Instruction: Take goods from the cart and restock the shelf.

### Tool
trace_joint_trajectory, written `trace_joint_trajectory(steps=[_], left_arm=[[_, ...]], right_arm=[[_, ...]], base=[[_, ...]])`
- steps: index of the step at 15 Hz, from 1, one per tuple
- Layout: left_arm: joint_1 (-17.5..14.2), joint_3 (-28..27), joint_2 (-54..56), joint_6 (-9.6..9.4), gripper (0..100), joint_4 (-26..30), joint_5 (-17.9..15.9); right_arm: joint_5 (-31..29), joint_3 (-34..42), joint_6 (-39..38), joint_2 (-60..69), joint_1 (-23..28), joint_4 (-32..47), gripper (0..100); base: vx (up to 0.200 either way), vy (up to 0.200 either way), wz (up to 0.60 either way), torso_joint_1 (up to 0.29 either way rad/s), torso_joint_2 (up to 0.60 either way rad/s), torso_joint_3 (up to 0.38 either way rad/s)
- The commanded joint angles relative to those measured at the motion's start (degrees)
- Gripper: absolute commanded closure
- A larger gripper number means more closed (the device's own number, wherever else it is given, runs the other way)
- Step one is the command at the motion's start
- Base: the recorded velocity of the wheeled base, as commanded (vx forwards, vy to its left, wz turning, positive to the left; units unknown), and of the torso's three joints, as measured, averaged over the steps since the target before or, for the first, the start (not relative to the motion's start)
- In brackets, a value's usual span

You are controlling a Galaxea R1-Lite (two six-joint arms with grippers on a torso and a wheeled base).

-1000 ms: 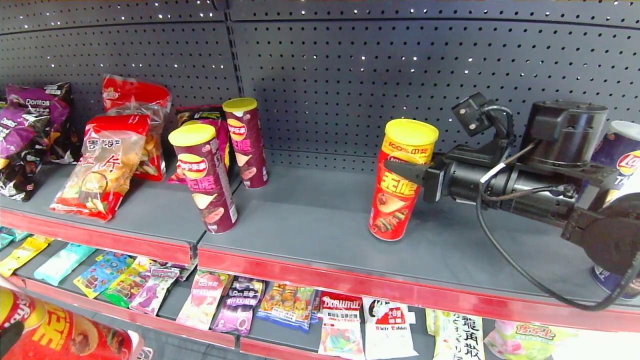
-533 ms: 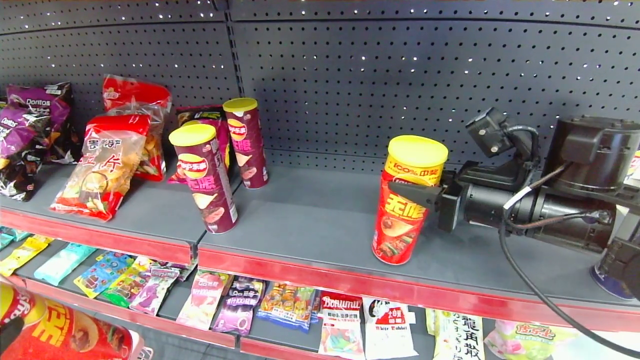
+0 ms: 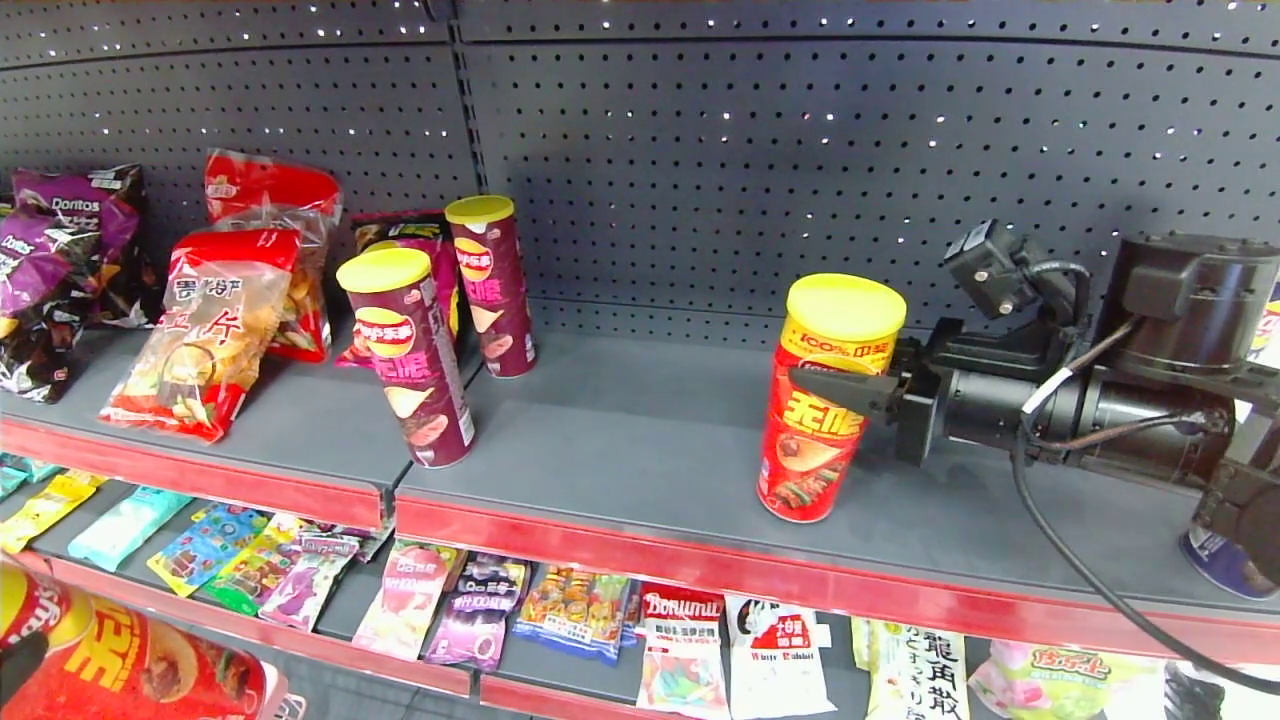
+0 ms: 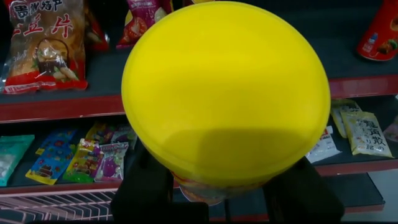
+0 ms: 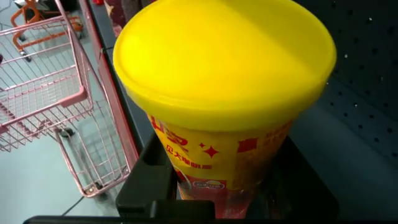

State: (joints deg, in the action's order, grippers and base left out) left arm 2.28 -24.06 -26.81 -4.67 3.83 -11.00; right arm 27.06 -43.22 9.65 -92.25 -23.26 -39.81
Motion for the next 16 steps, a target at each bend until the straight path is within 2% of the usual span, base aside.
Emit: trace_joint_trajectory(steps=[1, 16], left_arm=[[0.0, 0.0, 0.1, 0.01, 100, 0.0, 0.0], [0.0, -0.3, 1.1, 0.01, 100, 0.0, -0.4]], right_arm=[[0.3, 0.1, 0.2, -0.4, 0.1, 0.0, 100], [0.4, 2.7, -0.2, 0.9, -2.7, 0.1, 100]], base=[[0.000, 0.000, 0.00, 0.000, 0.00, 0.000], [0.000, 0.000, 0.00, 0.000, 0.00, 0.000]])
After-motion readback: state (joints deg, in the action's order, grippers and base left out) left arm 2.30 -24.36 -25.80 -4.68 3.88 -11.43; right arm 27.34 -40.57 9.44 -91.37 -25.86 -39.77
